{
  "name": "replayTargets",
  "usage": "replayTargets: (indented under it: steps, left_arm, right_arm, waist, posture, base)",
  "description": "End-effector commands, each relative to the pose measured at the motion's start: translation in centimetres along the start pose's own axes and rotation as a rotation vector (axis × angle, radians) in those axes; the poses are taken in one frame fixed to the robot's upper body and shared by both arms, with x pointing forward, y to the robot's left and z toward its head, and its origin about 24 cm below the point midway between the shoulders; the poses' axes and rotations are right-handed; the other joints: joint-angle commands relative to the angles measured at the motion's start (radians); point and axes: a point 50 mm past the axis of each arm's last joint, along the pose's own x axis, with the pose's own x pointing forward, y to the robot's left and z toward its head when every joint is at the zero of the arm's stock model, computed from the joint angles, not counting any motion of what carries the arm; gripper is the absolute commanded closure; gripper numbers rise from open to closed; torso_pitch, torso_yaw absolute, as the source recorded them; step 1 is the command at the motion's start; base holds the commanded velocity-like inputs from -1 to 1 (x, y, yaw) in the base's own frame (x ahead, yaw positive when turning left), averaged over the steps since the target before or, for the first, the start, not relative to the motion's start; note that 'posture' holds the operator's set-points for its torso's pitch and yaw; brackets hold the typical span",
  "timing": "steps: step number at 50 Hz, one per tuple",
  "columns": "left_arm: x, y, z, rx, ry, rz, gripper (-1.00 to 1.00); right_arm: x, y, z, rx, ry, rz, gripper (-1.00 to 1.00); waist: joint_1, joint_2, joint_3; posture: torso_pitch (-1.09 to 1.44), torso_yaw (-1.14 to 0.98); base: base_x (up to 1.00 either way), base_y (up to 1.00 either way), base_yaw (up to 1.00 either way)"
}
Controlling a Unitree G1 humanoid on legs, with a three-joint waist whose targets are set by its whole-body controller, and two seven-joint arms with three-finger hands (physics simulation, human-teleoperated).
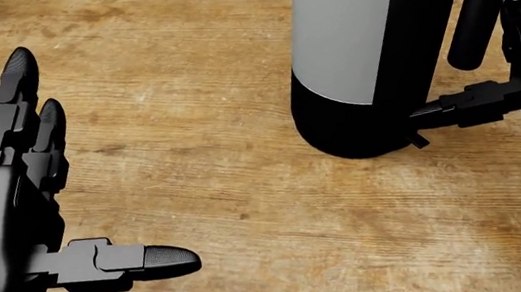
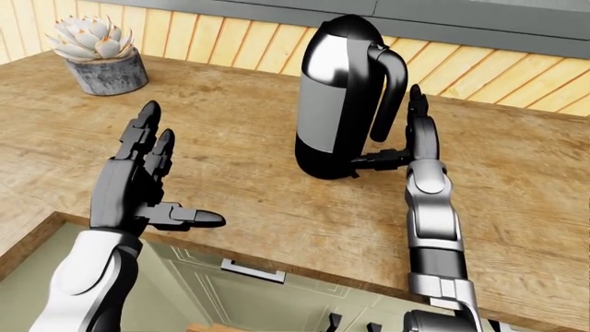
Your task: Press down the lever to turn on the electric kettle.
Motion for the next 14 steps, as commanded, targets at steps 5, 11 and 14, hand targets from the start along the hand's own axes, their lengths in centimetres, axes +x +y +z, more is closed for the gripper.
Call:
replayTargets:
  steps: [5,11,14]
  left_arm:
    - [-0.1,-0.02,1.43,0.003,-0.082,-0.001,-1.0]
    - [-0.1,-0.02,1.5,0.003,-0.082,-0.002,-1.0]
    - [-0.15,-0.02,1.49,0.003,-0.081,-0.002,-1.0]
  right_arm:
    - [-0.08,0.64,-0.25,-0.025,0.006,0.021,-1.0]
    - [0.04,0.74,-0.27,-0.024,0.005,0.025,-1.0]
    - [0.16,0.79,-0.44,-0.02,0.007,0.025,-1.0]
  waist:
    - [0.001,0.012,-0.002]
    - [-0.001,0.012,-0.002]
    - [-0.002,0.012,-0.001]
  posture:
    - [0.0,0.0]
    - [0.0,0.0]
    - [0.0,0.0]
  base:
    - [0.0,0.0,0.0]
    - [0.0,0.0,0.0]
    - [0.0,0.0,0.0]
